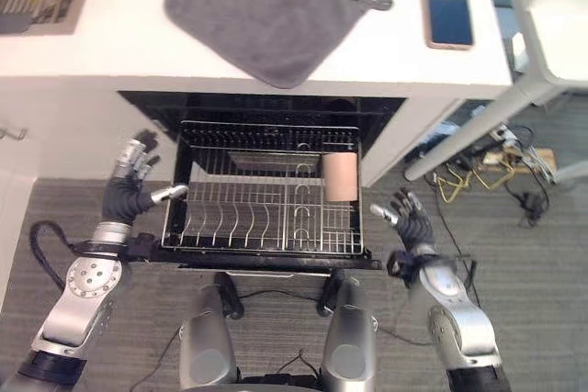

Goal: Place the dishes in the dishwasher.

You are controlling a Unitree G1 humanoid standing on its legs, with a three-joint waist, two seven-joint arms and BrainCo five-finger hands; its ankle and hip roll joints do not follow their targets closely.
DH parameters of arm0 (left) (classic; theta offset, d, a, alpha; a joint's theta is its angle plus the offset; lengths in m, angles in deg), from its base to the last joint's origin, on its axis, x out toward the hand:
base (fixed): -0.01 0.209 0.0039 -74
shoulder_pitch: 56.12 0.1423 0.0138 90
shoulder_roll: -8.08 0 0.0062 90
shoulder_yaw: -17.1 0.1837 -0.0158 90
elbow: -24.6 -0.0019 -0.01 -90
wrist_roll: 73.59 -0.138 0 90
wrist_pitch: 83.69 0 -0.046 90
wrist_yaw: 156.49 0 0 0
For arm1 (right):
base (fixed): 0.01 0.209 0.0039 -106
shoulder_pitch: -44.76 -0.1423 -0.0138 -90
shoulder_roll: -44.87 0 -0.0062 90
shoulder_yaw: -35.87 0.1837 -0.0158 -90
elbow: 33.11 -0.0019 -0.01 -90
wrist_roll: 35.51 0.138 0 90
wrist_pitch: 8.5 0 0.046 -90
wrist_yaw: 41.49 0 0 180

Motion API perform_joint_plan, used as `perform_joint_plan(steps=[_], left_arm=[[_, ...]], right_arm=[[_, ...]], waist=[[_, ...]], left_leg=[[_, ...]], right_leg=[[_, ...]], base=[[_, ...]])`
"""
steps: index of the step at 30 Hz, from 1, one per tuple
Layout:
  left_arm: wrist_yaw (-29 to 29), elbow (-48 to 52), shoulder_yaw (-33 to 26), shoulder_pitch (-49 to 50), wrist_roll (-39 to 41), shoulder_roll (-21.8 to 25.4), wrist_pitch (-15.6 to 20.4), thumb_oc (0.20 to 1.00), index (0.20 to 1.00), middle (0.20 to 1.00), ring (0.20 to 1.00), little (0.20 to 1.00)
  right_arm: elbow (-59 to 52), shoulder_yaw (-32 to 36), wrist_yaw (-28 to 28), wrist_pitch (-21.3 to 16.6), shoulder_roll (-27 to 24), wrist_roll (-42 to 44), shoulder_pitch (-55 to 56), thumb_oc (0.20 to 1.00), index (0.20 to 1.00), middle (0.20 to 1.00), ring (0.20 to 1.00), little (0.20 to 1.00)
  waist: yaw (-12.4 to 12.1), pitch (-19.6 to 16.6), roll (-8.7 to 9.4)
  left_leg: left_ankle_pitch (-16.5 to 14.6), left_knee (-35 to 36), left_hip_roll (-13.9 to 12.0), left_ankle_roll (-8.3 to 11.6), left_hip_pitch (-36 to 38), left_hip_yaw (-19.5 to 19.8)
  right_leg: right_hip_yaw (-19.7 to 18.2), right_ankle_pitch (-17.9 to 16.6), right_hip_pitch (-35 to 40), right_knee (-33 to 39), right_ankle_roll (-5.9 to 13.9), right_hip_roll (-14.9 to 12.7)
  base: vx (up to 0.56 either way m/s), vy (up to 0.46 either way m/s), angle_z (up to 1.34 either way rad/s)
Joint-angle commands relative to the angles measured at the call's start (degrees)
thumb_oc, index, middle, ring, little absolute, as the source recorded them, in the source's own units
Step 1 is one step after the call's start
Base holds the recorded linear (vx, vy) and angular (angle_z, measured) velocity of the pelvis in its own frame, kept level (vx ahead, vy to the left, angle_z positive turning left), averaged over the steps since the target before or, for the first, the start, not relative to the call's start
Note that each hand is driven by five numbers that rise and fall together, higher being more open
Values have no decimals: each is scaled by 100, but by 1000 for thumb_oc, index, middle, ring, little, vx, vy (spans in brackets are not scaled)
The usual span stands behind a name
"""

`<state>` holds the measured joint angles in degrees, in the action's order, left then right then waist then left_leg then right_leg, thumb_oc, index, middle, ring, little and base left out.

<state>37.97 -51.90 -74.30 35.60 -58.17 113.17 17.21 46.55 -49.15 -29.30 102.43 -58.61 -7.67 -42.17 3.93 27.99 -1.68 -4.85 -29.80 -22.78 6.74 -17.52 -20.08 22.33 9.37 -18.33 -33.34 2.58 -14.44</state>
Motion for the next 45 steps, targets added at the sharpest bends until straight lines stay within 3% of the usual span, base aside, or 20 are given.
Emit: perform_joint_plan(steps=[1, 5, 10, 12, 18, 22, 24, 27, 28, 29, 30, 31, 32, 34, 35, 36, 39, 41, 43, 45], left_arm=[[-32, 576, -208, 217, 635, 95, 1032, 1000, 1000, 1000, 1000, 1000], [-184, 737, -471, 425, 748, -124, 1511, 1000, 1000, 1000, 1000, 1000], [130, 863, -399, 371, 420, -367, 2059, 1000, 1000, 1000, 1000, 1000], [196, 818, -284, 163, 349, -461, 2256, 1000, 1000, 1000, 1000, 1000], [139, 848, -490, 215, 365, -585, 2221, 1000, 1000, 1000, 1000, 1000], [-190, 880, -679, 491, 971, -607, 2037, 1000, 1000, 1000, 1000, 1000], [-173, 890, -576, 510, 954, -673, 2027, 1000, 1000, 1000, 1000, 1000], [-47, 870, -372, 302, 746, -721, 2000, 1000, 1000, 1000, 1000, 1000], [-78, 860, -354, 203, 757, -706, 1936, 1000, 1000, 1000, 1000, 1000], [-178, 820, -343, 69, 852, -670, 1850, 1000, 1000, 1000, 1000, 1000], [-253, 811, -335, 6, 913, -655, 1796, 1000, 1000, 1000, 1000, 1000], [-489, 783, -250, -271, 1095, -643, 1518, 1000, 1000, 1000, 1000, 1000], [-570, 777, -186, -371, 1142, -668, 1381, 1000, 1000, 1000, 1000, 1000], [-472, 784, 15, -471, 907, -692, 1189, 1000, 1000, 1000, 1000, 1000], [-441, 814, 18, -439, 834, -673, 1167, 1000, 1000, 1000, 1000, 1000], [-444, 837, 9, -404, 777, -645, 1158, 1000, 1000, 1000, 1000, 1000], [-406, 840, 6, -462, 935, -527, 1068, 1000, 1000, 1000, 1000, 1000], [-322, 790, 15, -373, 955, -519, 1249, 1000, 1000, 1000, 1000, 1000], [-363, 813, -19, -371, 977, -573, 1258, 1000, 1000, 1000, 1000, 1000], [-391, 841, -29, -330, 884, -640, 1179, 1000, 1000, 1000, 1000, 1000]], right_arm=[[79, 545, -532, -547, -222, 8, -616, 1000, 1000, 1000, 1000, 1000], [-450, 913, -932, -860, -78, 61, -35, 1000, 1000, 1000, 1000, 1000], [-1311, 1169, -1636, -2353, -102, 110, 206, 1000, 1000, 1000, 1000, 1000], [-1381, 1168, -1617, -2645, -104, 193, 66, 1000, 1000, 1000, 1000, 1000], [-1625, 1237, -1536, -2672, -46, 359, -72, 1000, 1000, 1000, 1000, 1000], [-1625, 1258, -1271, -2574, -248, 41, -80, 1000, 1000, 1000, 1000, 1000], [-1563, 1221, -1245, -2535, -384, 134, -263, 1000, 1000, 1000, 1000, 1000], [-1441, 1162, -1144, -2483, -591, 244, -572, 1000, 1000, 1000, 1000, 1000], [-1422, 1173, -1091, -2495, -661, 263, -623, 1000, 1000, 1000, 1000, 1000], [-1426, 1198, -1026, -2522, -667, 228, -632, 1000, 1000, 1000, 1000, 1000], [-1439, 1218, -992, -2535, -641, 189, -616, 1000, 1000, 1000, 1000, 1000], [-1505, 1273, -876, -2601, -479, -76, -520, 1000, 1000, 1000, 1000, 1000], [-1562, 1291, -827, -2621, -392, -177, -460, 1000, 1000, 1000, 1000, 1000], [-1688, 1133, -834, -2582, -2, -302, -450, 1000, 1000, 1000, 1000, 1000], [-1664, 1065, -893, -2545, 58, -365, -522, 1000, 1000, 1000, 1000, 1000], [-1635, 1005, -819, -2537, 13, -401, -573, 1000, 1000, 1000, 1000, 1000], [-1718, 1073, -647, -2758, -176, -162, -398, 1000, 1000, 1000, 1000, 1000], [-1779, 1172, -730, -2919, -235, -51, -88, 1000, 1000, 1000, 1000, 1000], [-1745, 1178, -685, -3062, -195, -73, -2, 1000, 1000, 1000, 1000, 1000], [-1743, 1166, -556, -3054, -186, -29, -25, 1000, 1000, 1000, 1000, 1000]], waist=[[-176, -244, -72], [-56, -545, 30], [-21, -1220, 99], [-64, -1426, 74], [-182, -1691, 24], [-261, -1690, 81], [-294, -1700, 131], [-273, -1737, 238], [-248, -1746, 251], [-166, -1787, 219], [-121, -1808, 195], [-22, -1840, 155], [-8, -1831, 191], [-29, -1790, 215], [-91, -1809, 196], [-142, -1818, 138], [-44, -1904, -36], [163, -1964, -11], [141, -2047, 62], [123, -2069, 79]], left_leg=[[815, 108, 202, 110, -103, -134], [857, 510, 214, 157, 263, -329], [1036, 1579, 416, 226, 933, -371], [1212, 1817, 429, 297, 1069, -304], [1631, 1788, 246, 483, 1184, -212], [1250, 1090, 466, 359, 1093, -146], [1343, 745, 247, 470, 1086, 146], [1108, 499, 192, 414, 1187, 567], [776, 446, 328, 328, 1236, 686], [347, 586, 430, 180, 1415, 483], [182, 667, 465, 123, 1497, 363], [-305, 1023, 748, -60, 1757, 43], [-454, 1137, 956, -144, 1838, -4], [-636, 1641, 1529, -356, 2084, -177], [-536, 1952, 1556, -384, 2167, -302], [-382, 2341, 1520, -400, 2293, -474], [-125, 2846, 1696, -521, 2328, -468], [-23, 3128, 1974, -641, 2401, -262], [8, 3161, 2117, -650, 2351, -134], [48, 3169, 2094, -596, 2353, -58]], right_leg=[[-4, 593, 676, 404, -94, 131], [-59, 485, 1092, 1007, -72, 326], [-37, 150, 1770, 2115, 44, 567], [24, 73, 1958, 2321, 44, 603], [125, 25, 2361, 2692, -77, 718], [104, 1, 2568, 2787, -121, 662], [-65, 7, 2602, 2772, -159, 631], [-371, -129, 2486, 2685, -60, 357], [-461, -167, 2404, 2587, 42, 178], [-443, -191, 2315, 2451, 197, -41], [-407, -217, 2287, 2397, 275, -143], [-295, -506, 2132, 2147, 573, -643], [-300, -680, 2035, 1990, 691, -899], [-86, -2066, 1173, 1270, 1051, -1741], [146, -2143, 1028, 1232, 1050, -1863], [302, -1877, 1004, 1083, 1006, -1711], [629, -879, 1017, 394, 633, -548], [363, -645, 866, 349, 571, 331], [477, -613, 1001, 1143, 374, 544], [421, -564, 1168, 1515, 348, 625]], base=[[37, -95, -15], [45, -100, -3], [12, -111, -11], [-30, -109, 10], [52, -111, 10], [65, 27, 14], [18, 393, 0], [-14, 598, -22], [20, 817, -22], [44, 742, -16], [97, 958, 1], [100, 867, 23], [81, 960, 53], [-15, 809, 64], [-76, 696, -28], [-113, 540, -102], [-117, 419, -57], [-120, 135, 22], [-96, -138, 55], [-71, -229, 46]])
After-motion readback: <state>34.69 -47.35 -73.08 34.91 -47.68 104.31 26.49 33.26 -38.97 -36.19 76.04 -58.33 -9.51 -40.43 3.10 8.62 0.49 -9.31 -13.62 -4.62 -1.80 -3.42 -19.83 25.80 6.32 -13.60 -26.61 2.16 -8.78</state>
